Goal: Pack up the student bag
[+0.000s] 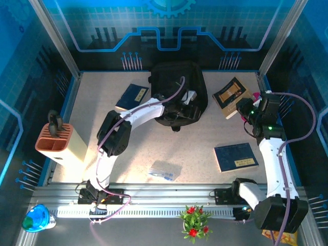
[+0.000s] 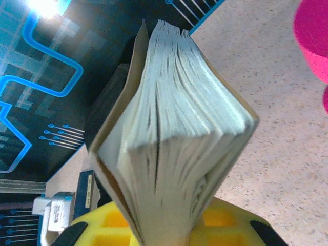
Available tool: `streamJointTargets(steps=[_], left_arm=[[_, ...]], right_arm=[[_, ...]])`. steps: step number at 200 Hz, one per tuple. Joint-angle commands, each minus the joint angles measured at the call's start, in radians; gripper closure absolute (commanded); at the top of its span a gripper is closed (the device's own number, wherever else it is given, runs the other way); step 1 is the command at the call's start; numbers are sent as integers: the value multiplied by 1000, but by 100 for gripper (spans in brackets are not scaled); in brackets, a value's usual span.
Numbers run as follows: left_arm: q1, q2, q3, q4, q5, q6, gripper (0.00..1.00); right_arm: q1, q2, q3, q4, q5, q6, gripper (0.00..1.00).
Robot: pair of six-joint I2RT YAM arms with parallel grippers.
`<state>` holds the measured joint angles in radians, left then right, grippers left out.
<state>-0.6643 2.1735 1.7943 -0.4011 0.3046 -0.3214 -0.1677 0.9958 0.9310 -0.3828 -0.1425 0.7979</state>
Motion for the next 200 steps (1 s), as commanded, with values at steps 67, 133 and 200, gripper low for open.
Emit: streamJointTargets(steps=[67,133,200], left_arm=[[4,157,221,-158,-13,63,61],[4,166,235,-172,-34,78,75],[15,109,253,-134,-52,46,94]], right_arm=[[-13,-25,-31,26,-79,-3,99],[-13,-37,-42,23,-83,-3,99],[-27,-63,-20,-42,-59,-17,98]])
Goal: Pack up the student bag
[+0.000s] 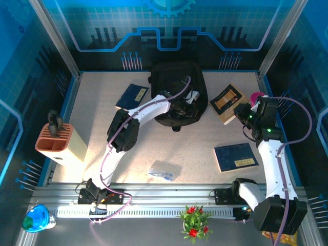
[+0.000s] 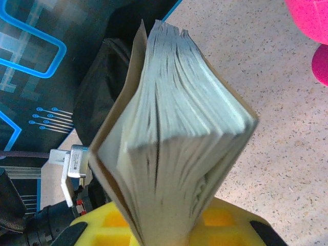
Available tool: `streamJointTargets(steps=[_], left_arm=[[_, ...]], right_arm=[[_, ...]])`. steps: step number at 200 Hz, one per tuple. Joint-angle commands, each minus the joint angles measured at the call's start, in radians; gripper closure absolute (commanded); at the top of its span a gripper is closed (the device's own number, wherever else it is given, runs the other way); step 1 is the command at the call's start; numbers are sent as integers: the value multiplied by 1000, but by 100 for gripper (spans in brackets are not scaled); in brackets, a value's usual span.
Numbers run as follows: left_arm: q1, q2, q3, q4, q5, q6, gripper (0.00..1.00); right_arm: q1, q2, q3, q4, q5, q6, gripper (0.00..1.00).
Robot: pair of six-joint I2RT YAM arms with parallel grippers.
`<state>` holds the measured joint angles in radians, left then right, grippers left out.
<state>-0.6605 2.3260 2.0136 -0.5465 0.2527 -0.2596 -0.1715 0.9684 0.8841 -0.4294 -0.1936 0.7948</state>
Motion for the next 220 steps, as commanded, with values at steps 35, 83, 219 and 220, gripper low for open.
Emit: streamJointTargets(steps=[35,83,219,220], left_arm=[[28,-100,7,83,23,-60,96],[27,-175,-70,230,31,-95,96],[27,-308,-199,23,-79,248,38],[27,-311,-202,22,-83,253,37]], right_arm=[[-24,-37,60,-64,-60,8,98],[-16,-34,49,-45,-195,89,98],[91,90,1,168,-259,262,97],[91,90,1,168,-259,262,97]])
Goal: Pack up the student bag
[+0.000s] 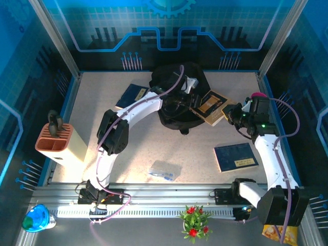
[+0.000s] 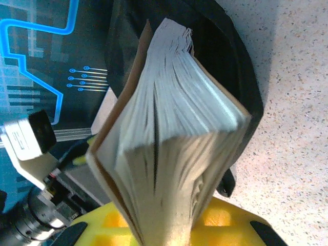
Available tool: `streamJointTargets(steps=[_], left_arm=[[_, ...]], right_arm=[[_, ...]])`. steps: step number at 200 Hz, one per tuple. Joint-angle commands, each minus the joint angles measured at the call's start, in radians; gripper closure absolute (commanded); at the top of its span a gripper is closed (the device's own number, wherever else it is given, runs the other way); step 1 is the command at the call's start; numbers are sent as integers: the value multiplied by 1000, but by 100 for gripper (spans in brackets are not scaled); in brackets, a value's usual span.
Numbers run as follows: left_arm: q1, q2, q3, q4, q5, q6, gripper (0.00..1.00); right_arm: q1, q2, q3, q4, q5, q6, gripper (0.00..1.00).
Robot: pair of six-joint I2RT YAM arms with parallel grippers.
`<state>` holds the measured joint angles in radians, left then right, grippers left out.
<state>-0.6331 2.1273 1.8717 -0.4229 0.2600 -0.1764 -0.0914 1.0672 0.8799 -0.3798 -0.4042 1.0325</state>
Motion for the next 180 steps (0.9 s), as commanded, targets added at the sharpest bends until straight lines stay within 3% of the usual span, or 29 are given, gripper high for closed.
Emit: streamJointTargets(steps=[1,29,67,180], left_arm=[[0,-114,-64,-103,-94,173,37],[0,-169,-141,-124,-165,251,33],[0,-164,-156,-146,-258,285,36],[0,-57,-93,-241,-178,240,41]], right_arm=[[11,-8,5,119,-48,24,97],[13,2,5,128,-55,26,97],[16,4,-25,130,-49,24,97],[19,27,-44,142,-42,21,97]])
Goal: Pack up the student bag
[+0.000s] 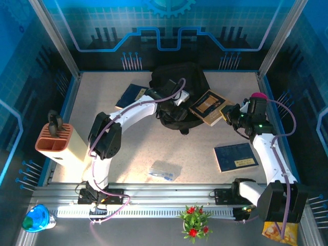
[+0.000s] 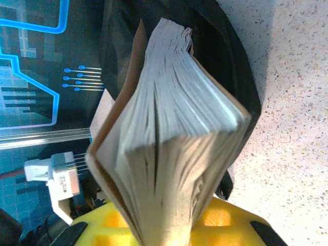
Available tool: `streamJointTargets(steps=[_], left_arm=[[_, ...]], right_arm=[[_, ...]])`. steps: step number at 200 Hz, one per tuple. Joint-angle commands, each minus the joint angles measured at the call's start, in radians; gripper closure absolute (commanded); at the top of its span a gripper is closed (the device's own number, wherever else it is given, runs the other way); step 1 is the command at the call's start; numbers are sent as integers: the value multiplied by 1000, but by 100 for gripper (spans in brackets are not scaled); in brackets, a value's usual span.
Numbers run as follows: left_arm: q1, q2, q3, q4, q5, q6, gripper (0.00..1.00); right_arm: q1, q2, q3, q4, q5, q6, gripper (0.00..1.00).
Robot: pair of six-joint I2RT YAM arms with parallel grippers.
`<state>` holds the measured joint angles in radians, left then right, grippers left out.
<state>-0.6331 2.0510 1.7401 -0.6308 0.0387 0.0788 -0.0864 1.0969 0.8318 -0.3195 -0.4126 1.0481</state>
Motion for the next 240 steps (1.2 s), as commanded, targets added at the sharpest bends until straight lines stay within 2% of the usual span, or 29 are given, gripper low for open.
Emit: streamJointTargets(steps=[1,40,62,90,114,131,166,190,202,240], left_arm=[[0,20,38,-32,43,-15,41],[-3,55,52,-28,1,-49,52],[-3,60,58,-18,-26,-56,63],[-3,46,64,-4,-51,-53,83],[-1,8,75,19,-103,-49,90],[-1,-31,78,62,-140,-56,100],[-3,-100,73,196,-213,-87,100],[-9,-140,47,299,-208,-104,100],[-16,-152,38,346,-213,-109,100],[-53,-164,47,426,-227,-72,100]], right_arm=[[14,-3,4,82,-33,6,97],[16,3,6,83,-32,4,97],[15,1,9,78,-29,1,97],[14,-10,10,62,-16,-8,97],[13,-32,15,17,12,-31,97],[15,-63,8,-25,46,-36,97],[51,-141,-22,-84,137,1,97],[93,-158,-57,-82,165,79,97],[137,-170,-71,-90,222,132,97],[245,-178,-99,43,314,264,96]])
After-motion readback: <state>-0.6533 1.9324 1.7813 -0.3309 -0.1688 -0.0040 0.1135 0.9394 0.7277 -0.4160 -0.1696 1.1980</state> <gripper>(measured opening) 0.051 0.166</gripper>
